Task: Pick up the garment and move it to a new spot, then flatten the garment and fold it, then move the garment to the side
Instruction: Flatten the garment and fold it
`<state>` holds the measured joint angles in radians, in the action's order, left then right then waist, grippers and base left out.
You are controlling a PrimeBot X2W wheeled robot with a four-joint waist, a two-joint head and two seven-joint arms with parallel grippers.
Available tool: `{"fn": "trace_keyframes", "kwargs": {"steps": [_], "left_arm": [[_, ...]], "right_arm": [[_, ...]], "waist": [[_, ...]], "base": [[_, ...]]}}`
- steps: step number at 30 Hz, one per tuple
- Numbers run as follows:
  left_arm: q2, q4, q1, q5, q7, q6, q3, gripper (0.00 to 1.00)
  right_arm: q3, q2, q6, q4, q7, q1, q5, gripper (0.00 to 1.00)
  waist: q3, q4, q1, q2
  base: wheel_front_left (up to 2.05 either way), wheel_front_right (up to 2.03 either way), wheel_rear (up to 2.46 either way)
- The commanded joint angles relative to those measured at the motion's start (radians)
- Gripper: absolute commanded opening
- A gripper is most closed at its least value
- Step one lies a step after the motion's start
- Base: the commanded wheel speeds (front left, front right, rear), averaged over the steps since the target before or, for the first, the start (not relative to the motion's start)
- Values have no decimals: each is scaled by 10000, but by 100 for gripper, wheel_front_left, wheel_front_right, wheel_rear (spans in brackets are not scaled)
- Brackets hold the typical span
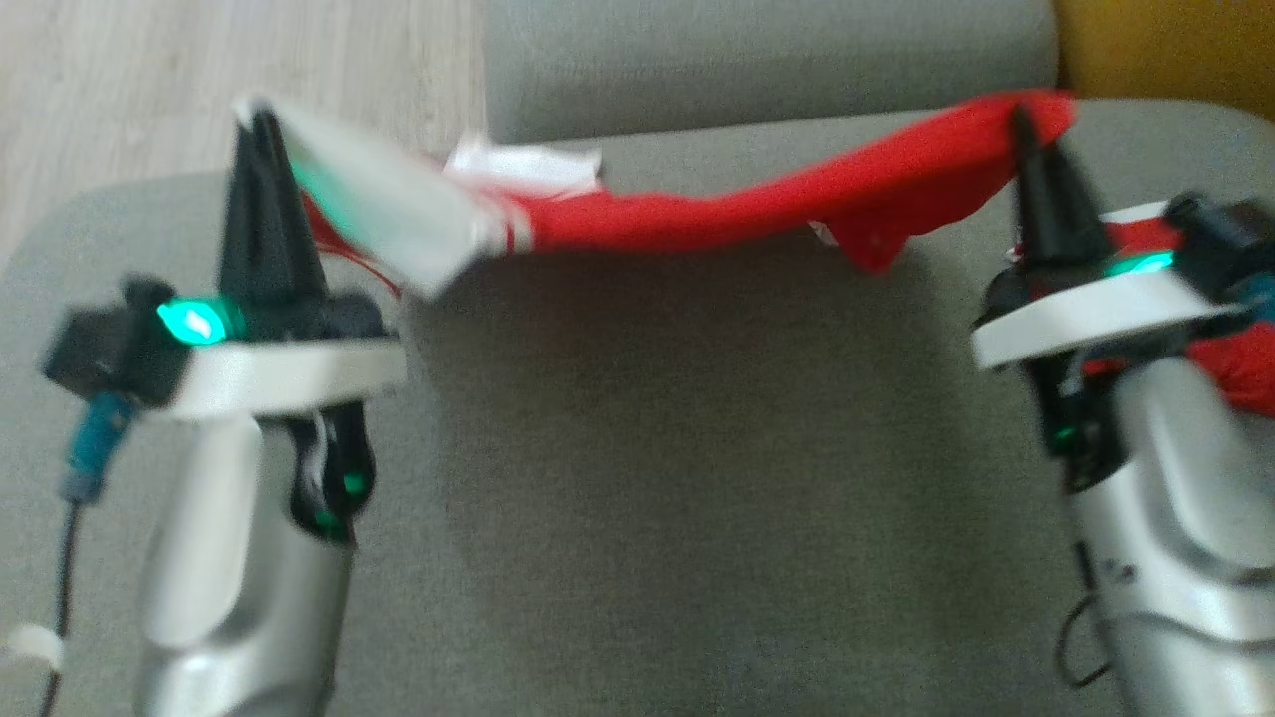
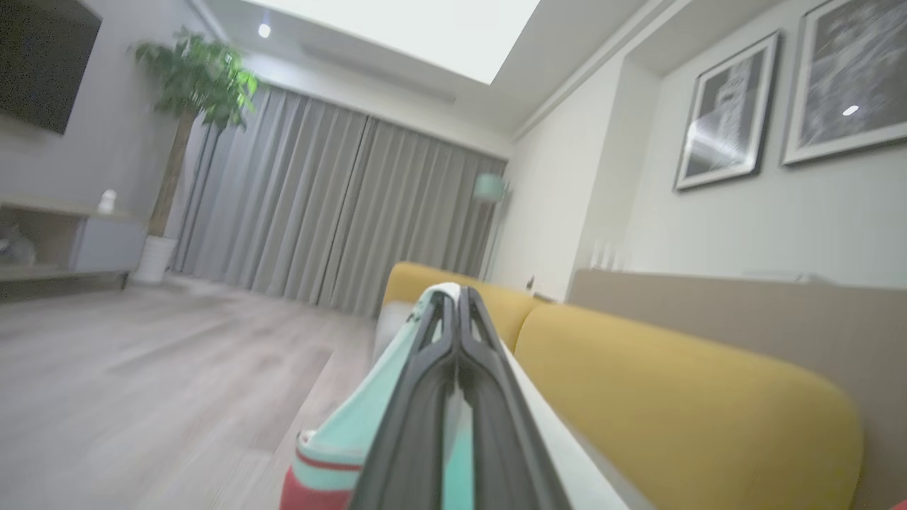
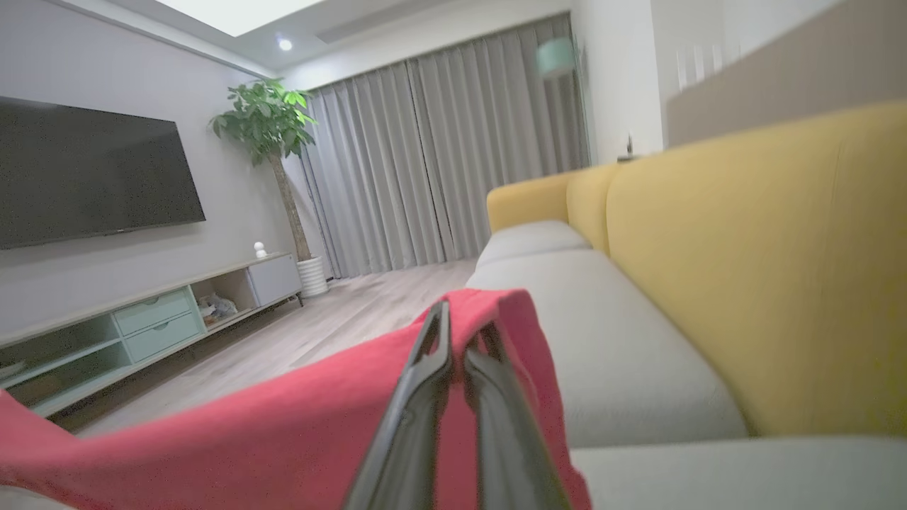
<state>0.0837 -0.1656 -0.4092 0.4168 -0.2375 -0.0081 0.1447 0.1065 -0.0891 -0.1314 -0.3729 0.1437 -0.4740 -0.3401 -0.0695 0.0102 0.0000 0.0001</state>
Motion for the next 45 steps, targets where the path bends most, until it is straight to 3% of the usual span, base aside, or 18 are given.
{"fn": "trace_keyframes", "kwargs": {"steps": [1, 7, 14, 19, 23, 27, 32, 37, 41, 45], "left_arm": [[125, 855, -965, 114, 79, 101, -419, 0], [136, 2482, -1505, 237, 681, 508, -569, 0], [608, 5118, -956, 549, 2444, 1150, -1019, 0], [1345, 5008, -1296, 702, 3661, 1051, -1150, 0], [1684, 3551, -2537, 950, 4042, 598, -1042, 0], [2011, 1278, -4522, 884, 3883, 73, -934, 0], [2105, -1504, -7407, 686, 3115, -572, -653, 0], [1968, -3646, -9680, 361, 1591, -728, -575, 0], [1812, -4642, -10258, 171, 356, -924, -340, 0], [1704, -5323, -9871, 249, -23, -1117, -21, 0]], "right_arm": [[100, -377, 7, 1046, -237, -454, 196, 0], [130, -884, 7, 3139, -1176, -402, 223, 0], [-422, -928, 7, 5972, -2614, 259, 234, 0], [-858, -806, 7, 6498, -3418, 76, 314, 0], [-770, -980, 7, 5536, -3571, -1063, 137, 0], [-424, -1234, 7, 3586, -3443, -3023, -117, 0], [67, -1478, 7, 631, -2794, -5700, -243, 0], [99, -1559, 7, -1469, -1142, -7752, -89, 0], [250, -1378, 7, -2673, -113, -8304, 40, 0], [885, -1451, 7, -3568, 260, -7917, -157, 0]], "waist": [[443, 88, 0, -1], [743, 246, 0, -1], [449, 334, 0, -1], [-322, 250, 0, -1], [-1091, 190, 0, -1], [-1943, 143, 0, -1], [-2688, -90, 0, -1], [-3021, -366, 0, -1], [-3072, -454, 0, -1], [-3061, -486, 0, -1]], "base": [[0, 0, 0], [0, 0, 0], [0, 0, 0], [0, 0, 0], [0, 0, 0], [0, 0, 0], [0, 0, 0], [0, 0, 0], [0, 0, 0], [0, 0, 0]]}}
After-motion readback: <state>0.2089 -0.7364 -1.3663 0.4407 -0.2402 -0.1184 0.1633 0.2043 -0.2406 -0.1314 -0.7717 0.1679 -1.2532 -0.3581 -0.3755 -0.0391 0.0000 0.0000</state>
